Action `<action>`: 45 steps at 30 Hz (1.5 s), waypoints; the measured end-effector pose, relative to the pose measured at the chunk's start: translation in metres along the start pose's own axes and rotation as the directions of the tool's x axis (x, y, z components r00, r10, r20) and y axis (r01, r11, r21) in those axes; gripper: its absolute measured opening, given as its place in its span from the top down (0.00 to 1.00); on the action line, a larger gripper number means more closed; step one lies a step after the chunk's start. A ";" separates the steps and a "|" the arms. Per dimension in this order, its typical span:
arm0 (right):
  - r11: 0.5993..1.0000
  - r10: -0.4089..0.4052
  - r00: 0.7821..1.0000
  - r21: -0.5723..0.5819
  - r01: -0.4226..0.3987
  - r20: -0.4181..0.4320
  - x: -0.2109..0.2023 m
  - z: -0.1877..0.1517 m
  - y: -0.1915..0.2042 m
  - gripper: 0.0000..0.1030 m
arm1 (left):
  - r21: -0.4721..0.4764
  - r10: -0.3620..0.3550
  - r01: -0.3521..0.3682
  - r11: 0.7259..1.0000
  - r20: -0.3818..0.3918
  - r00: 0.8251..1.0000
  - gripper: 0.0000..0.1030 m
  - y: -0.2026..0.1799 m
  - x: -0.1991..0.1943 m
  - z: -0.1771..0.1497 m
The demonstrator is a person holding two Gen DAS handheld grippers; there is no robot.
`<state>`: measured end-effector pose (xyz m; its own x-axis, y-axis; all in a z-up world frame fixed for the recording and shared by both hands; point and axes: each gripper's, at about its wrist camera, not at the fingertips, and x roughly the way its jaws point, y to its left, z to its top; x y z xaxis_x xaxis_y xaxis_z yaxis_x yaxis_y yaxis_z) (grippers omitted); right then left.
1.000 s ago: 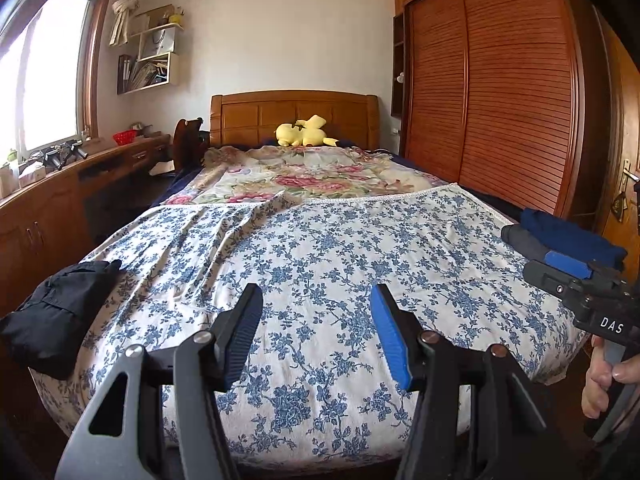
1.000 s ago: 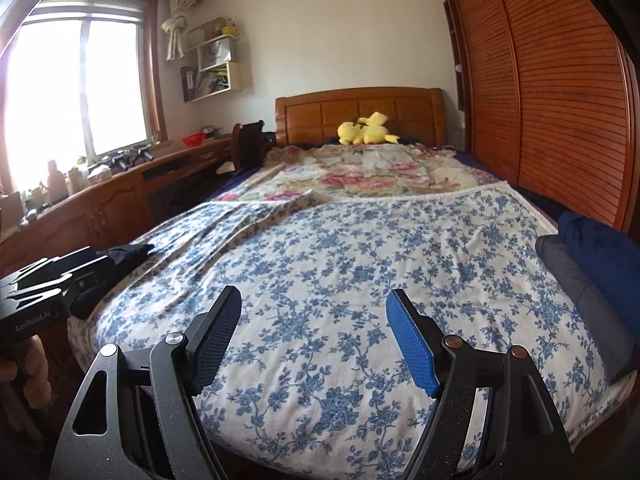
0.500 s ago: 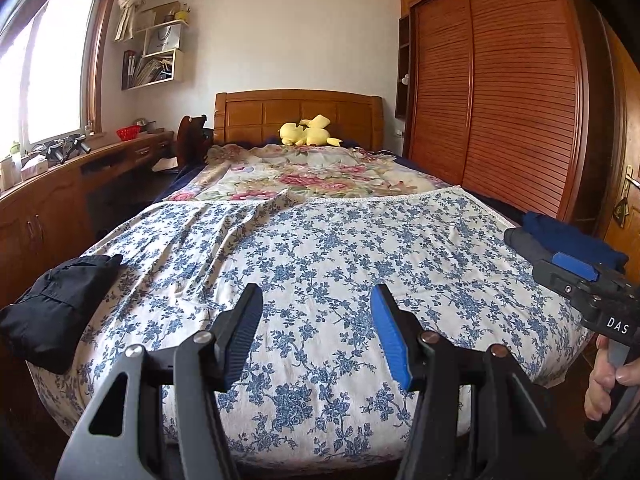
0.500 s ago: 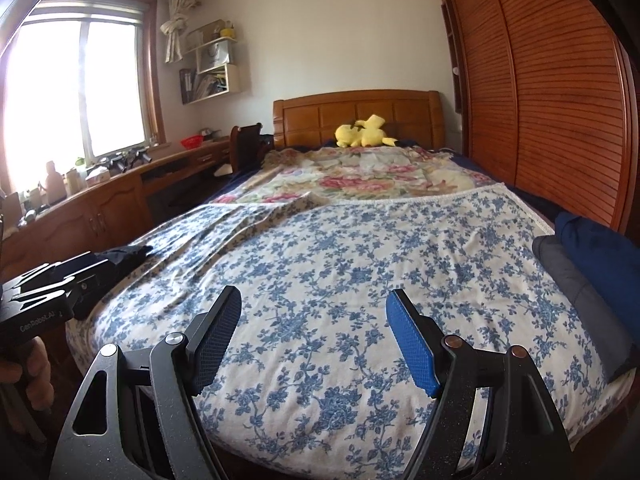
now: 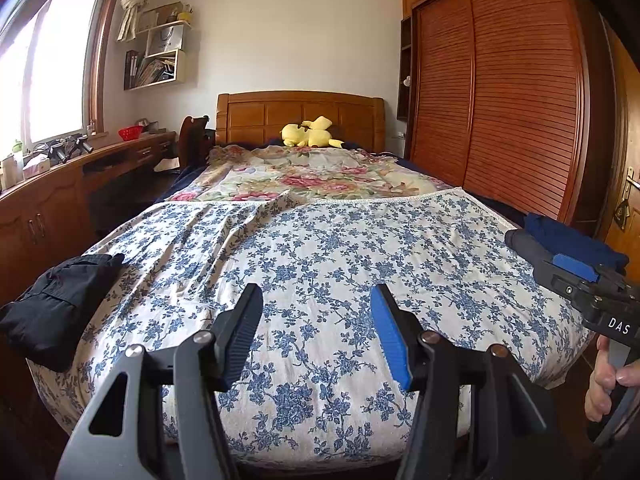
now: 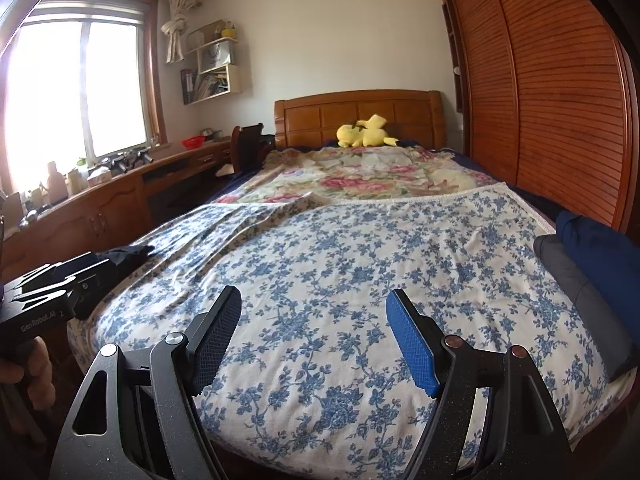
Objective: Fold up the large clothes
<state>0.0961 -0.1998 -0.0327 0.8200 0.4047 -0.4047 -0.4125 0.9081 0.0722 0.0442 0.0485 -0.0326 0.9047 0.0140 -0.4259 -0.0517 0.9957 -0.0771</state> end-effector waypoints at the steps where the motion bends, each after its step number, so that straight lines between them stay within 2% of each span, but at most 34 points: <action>1: 1.000 0.000 1.000 0.000 0.000 0.001 0.000 0.000 0.000 0.25 | 0.000 0.002 -0.002 1.000 0.002 1.000 0.46 0.000 -0.001 0.000; 45: 1.000 -0.004 1.000 0.006 0.004 0.012 -0.003 0.003 0.002 0.26 | 0.007 0.007 -0.008 1.000 0.034 0.999 0.46 -0.007 -0.016 0.004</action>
<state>0.0946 -0.1989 -0.0286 0.8263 0.4021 -0.3944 -0.4067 0.9104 0.0759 0.0322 0.0419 -0.0219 0.9183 0.0245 -0.3952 -0.0555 0.9962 -0.0672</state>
